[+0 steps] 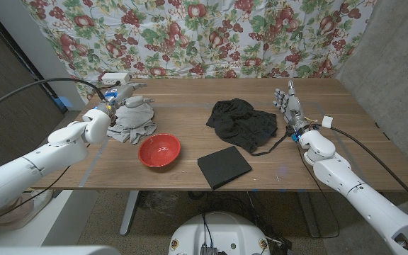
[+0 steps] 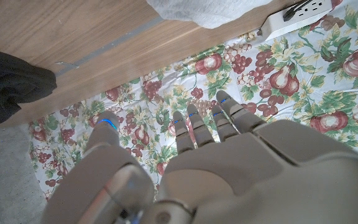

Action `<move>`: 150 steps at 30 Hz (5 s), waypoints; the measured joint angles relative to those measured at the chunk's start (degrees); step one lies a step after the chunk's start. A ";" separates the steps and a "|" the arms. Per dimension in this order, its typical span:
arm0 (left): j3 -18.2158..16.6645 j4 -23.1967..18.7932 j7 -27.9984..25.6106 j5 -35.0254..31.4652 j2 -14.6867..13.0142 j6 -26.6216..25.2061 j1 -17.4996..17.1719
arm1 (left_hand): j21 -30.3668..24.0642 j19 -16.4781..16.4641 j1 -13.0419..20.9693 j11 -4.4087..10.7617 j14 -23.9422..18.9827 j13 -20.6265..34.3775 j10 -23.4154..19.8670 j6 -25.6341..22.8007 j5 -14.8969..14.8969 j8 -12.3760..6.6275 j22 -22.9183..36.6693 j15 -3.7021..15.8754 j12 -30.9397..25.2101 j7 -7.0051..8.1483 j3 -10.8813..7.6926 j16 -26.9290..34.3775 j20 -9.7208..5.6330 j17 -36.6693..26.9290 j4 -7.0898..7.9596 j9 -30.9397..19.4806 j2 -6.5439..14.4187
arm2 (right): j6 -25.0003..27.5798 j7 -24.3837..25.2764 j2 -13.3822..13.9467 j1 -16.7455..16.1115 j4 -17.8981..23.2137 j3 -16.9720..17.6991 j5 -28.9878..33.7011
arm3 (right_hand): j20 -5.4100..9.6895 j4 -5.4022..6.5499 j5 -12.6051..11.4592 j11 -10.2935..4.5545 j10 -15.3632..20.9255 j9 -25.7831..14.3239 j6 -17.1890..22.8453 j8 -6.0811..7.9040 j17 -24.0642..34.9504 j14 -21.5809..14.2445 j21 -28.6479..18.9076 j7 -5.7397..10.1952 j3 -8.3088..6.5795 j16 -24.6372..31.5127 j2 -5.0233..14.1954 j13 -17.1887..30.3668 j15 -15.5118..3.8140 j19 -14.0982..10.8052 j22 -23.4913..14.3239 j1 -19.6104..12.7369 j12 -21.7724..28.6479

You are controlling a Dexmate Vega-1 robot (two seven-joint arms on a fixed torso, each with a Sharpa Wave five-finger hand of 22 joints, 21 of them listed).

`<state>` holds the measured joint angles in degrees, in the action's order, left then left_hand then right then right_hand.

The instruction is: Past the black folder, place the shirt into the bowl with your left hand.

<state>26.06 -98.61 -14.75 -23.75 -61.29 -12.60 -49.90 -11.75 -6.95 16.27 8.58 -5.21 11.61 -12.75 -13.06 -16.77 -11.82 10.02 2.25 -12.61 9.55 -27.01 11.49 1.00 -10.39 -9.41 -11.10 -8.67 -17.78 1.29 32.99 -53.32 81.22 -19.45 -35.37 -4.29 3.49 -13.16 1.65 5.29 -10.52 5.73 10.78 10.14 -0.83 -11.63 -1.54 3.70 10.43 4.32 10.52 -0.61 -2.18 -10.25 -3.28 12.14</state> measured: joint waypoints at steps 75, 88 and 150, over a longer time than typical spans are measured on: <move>7.23 14.78 -8.29 -5.43 7.31 0.64 6.90 | 0.00 -1.62 2.45 -0.64 1.86 -0.43 2.27 4.34 -3.59 0.53 -0.02 -0.09 0.93 2.12 1.26 -0.42 -3.12 -0.02 0.81 0.02 0.83 | 1.38 1.44 0.49 -1.38 1.09 0.62 -0.42 | 0.00 0.00 0.00 -0.21 1.23 0.00 1.55 0.27 0.15 0.01 0.00 -0.09 0.00 0.00 0.30 0.00 0.01 0.00 0.00 -0.30 0.45; 8.40 18.05 -11.19 -5.67 8.73 2.24 8.24 | 0.00 -3.18 3.17 -0.38 -2.96 -0.43 -1.32 2.01 -4.90 -0.27 -0.02 0.12 -0.33 2.64 1.09 0.38 -3.18 -0.01 0.64 0.02 0.90 | 1.56 1.43 0.22 -1.12 1.00 0.35 -0.38 | 0.00 0.00 0.00 0.09 1.53 0.00 1.54 0.27 0.14 -0.21 0.00 -0.10 0.01 0.00 0.30 0.00 -0.21 0.00 0.00 -0.30 0.45; 15.10 28.35 -8.98 -5.14 13.64 0.66 15.52 | 0.00 -3.21 3.84 -0.18 -1.37 -0.40 0.34 3.07 -6.39 0.41 -0.03 -0.31 0.16 2.64 1.20 -0.51 -3.14 -0.16 0.74 0.03 0.23 | 1.39 -0.67 -0.19 1.20 -1.44 -0.47 -0.32 | -0.33 -0.18 0.00 -0.58 2.29 0.00 1.84 0.26 -0.01 -0.20 0.00 0.20 -0.18 0.00 0.30 0.00 -0.19 0.33 0.00 -0.30 0.45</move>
<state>41.16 -70.26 -23.73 -28.90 -47.65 -11.94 -34.37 -11.75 -10.16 20.11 8.40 -6.58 11.21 -12.40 -10.00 -23.16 -11.41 9.99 1.94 -12.45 12.19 -25.81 10.98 -2.14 -10.55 -8.67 -11.07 -8.44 -16.38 0.62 32.80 -52.12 79.78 -19.92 -35.69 -4.62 3.31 -13.16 1.07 7.58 -10.52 7.57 11.04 10.12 -1.02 -11.63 -1.34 3.52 10.43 4.61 10.52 -0.80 -1.85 -10.25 -3.57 12.59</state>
